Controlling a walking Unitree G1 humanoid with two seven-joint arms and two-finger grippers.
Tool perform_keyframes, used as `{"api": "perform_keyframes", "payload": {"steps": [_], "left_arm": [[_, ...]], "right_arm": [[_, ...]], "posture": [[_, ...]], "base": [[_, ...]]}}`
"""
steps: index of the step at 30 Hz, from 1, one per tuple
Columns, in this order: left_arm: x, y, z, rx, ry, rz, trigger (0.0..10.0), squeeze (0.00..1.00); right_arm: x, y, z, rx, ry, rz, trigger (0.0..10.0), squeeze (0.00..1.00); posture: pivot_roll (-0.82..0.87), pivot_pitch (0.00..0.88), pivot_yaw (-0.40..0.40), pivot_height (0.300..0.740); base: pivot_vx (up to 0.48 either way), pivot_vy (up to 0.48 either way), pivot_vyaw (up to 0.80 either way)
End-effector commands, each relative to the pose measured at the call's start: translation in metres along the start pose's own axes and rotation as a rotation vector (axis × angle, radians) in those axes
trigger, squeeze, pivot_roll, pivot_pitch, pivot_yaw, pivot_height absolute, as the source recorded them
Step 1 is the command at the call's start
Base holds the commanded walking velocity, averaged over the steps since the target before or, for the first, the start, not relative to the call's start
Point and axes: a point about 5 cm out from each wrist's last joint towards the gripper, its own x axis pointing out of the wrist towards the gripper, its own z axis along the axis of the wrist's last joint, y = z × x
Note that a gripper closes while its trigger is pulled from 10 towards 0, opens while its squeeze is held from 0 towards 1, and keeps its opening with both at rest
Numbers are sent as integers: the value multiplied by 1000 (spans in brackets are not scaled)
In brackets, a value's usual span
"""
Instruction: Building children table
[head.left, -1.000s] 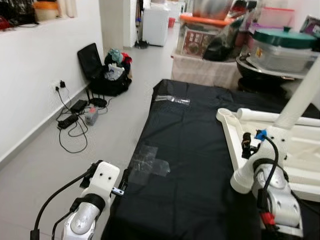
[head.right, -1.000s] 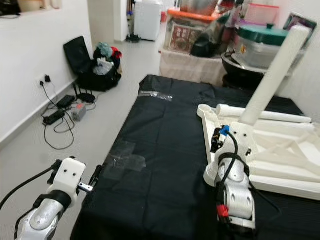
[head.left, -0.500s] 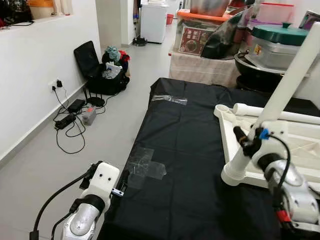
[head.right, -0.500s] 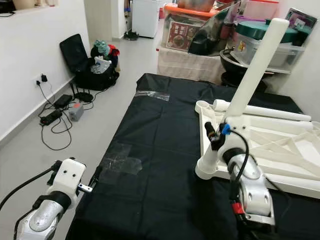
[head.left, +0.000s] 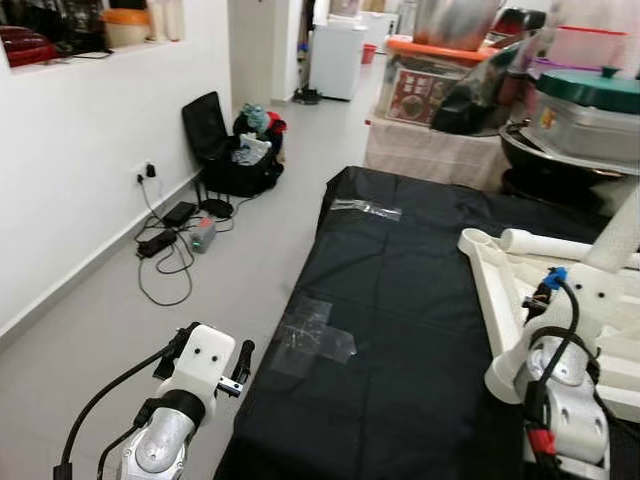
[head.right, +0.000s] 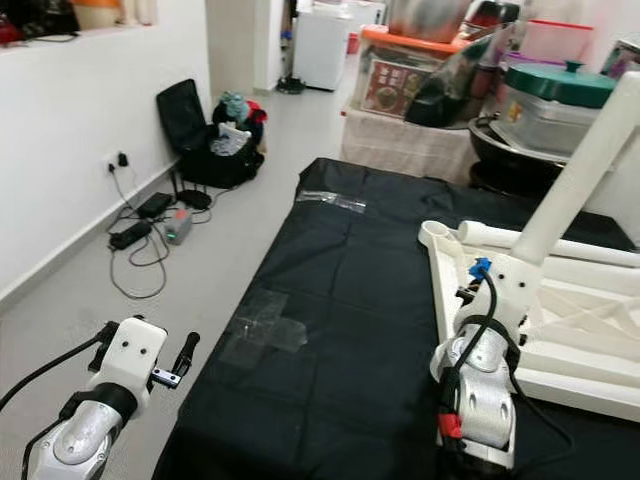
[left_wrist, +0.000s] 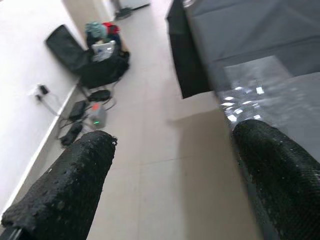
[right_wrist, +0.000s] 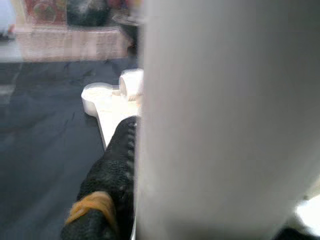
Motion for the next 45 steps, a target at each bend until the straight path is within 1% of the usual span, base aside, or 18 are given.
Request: {"api": "perform_keyframes", "payload": {"steps": [1, 2, 3, 4, 6, 7, 8, 9, 16, 17, 19, 20, 21, 23, 25, 26, 29, 45], "left_arm": [[0, -3, -1, 6, 12, -13, 10000, 0], [0, -3, -1, 4, 12, -12, 10000, 0], [0, -3, -1, 4, 12, -12, 10000, 0], [0, -3, -1, 3, 12, -11, 10000, 0], [0, -3, -2, 3, 13, -11, 10000, 0], [0, -4, -2, 2, 12, -12, 10000, 0], [0, -4, -2, 2, 12, -12, 10000, 0], [0, -4, -2, 0, 13, -14, 10000, 0], [-1, -4, -2, 1, 13, -13, 10000, 0], [-1, -4, -2, 2, 13, -10, 10000, 0], [-1, -4, -2, 2, 13, -10, 10000, 0], [-2, -3, -2, 4, 13, -7, 10000, 0], [-2, -3, -2, 4, 14, -7, 10000, 0], [-2, -3, -2, 4, 14, -7, 10000, 0], [-3, -4, -2, 4, 16, -8, 10000, 0], [-3, -3, -2, 5, 17, -8, 10000, 0], [-3, -3, -2, 4, 17, -9, 10000, 0], [-2, -3, -2, 4, 16, -13, 10000, 0]], "right_arm": [[-2, 10, -8, 12, 34, 74, 10000, 843], [1, 16, 0, 47, 12, 141, 10000, 984], [1, 16, 0, 47, 12, 141, 10000, 984], [3, 23, 9, 72, -18, 231, 10000, 765], [4, 28, 16, 86, -41, 293, 10000, 765], [3, 37, 25, 81, -81, 476, 10000, 0], [3, 37, 25, 81, -81, 476, 10000, 0], [-9, 46, 31, -66, -147, 858, 10000, 0], [-16, 47, 25, -146, -131, 1023, 10000, 0], [-14, 48, 17, -158, -92, 1008, 0, 0], [-14, 48, 17, -158, -92, 1008, 0, 0], [-5, 46, 7, -165, -32, 902, 0, 0], [13, 35, -4, -157, 30, 660, 0, 0], [13, 35, -4, -157, 30, 660, 0, 0], [34, 0, -21, -101, 123, 198, 0, 0], [34, -13, -26, -74, 145, 62, 0, 0], [27, -20, -32, -41, 166, -14, 0, 0], [5, -14, -40, -17, 185, -56, 0, 0]], "posture": [[84, 0, -109, 740], [85, 0, -112, 740], [85, 0, -112, 740], [85, 0, -112, 740], [85, 0, -112, 740], [82, 0, -110, 740], [82, 0, -110, 740], [90, 0, -118, 740], [98, 0, -126, 740], [103, 0, -130, 740], [103, 0, -130, 740], [104, 0, -129, 740], [104, 0, -127, 740], [104, 0, -127, 740], [102, 0, -128, 740], [100, 0, -127, 740], [94, 0, -123, 740], [86, 0, -125, 740]], "base": [[0, 0, 0], [0, 0, 0], [0, 0, 0], [0, 0, 0], [0, 0, 0], [0, 0, 0], [0, 0, 0], [0, 0, 0], [0, 0, 0], [0, 0, 0], [0, 0, 0], [0, 0, 0], [0, 0, 0], [0, 0, 0], [0, 0, 0], [0, 0, 0], [0, 0, 0], [0, 0, 0]]}}
